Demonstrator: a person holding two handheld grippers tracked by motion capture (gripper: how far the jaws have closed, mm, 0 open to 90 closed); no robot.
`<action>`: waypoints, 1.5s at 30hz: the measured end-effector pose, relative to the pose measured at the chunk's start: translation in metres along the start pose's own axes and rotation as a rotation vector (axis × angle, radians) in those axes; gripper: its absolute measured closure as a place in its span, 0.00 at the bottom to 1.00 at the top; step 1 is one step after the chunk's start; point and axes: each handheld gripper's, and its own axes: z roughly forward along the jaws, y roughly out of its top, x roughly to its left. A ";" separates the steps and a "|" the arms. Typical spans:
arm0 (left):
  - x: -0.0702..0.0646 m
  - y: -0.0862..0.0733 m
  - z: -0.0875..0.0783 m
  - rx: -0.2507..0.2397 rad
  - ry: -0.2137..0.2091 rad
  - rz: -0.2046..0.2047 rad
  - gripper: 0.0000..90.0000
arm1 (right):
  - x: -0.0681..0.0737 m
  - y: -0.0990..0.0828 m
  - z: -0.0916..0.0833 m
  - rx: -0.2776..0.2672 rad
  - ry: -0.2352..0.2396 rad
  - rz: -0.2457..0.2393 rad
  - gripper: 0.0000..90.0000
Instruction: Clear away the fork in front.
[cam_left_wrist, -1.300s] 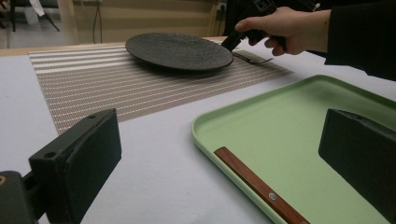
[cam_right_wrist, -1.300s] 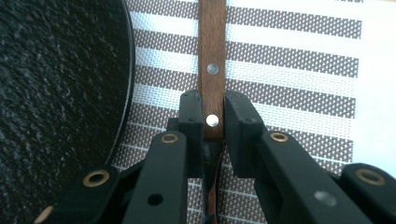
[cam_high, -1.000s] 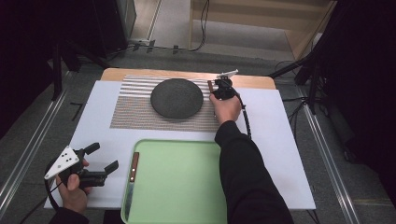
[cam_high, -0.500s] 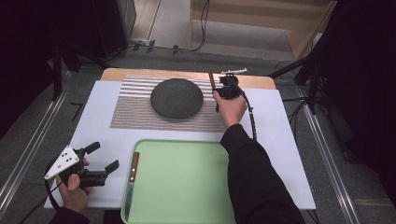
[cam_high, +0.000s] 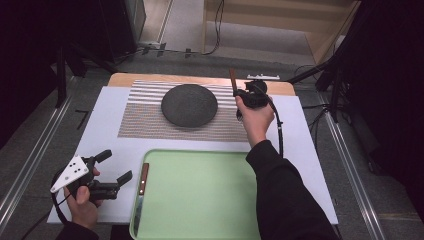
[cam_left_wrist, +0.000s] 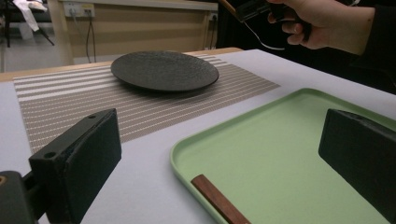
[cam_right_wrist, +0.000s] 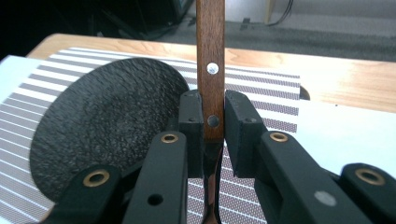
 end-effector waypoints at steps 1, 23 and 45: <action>-0.001 0.001 0.001 0.000 -0.002 0.003 0.00 | 0.000 -0.001 -0.003 -0.012 0.014 -0.003 0.85; -0.018 0.041 0.024 -0.056 -0.083 0.039 0.00 | 0.012 -0.032 -0.062 -0.172 0.114 -0.076 0.85; -0.049 0.065 0.068 -0.050 -0.178 0.067 0.00 | 0.020 -0.067 -0.101 -0.230 0.193 -0.115 0.85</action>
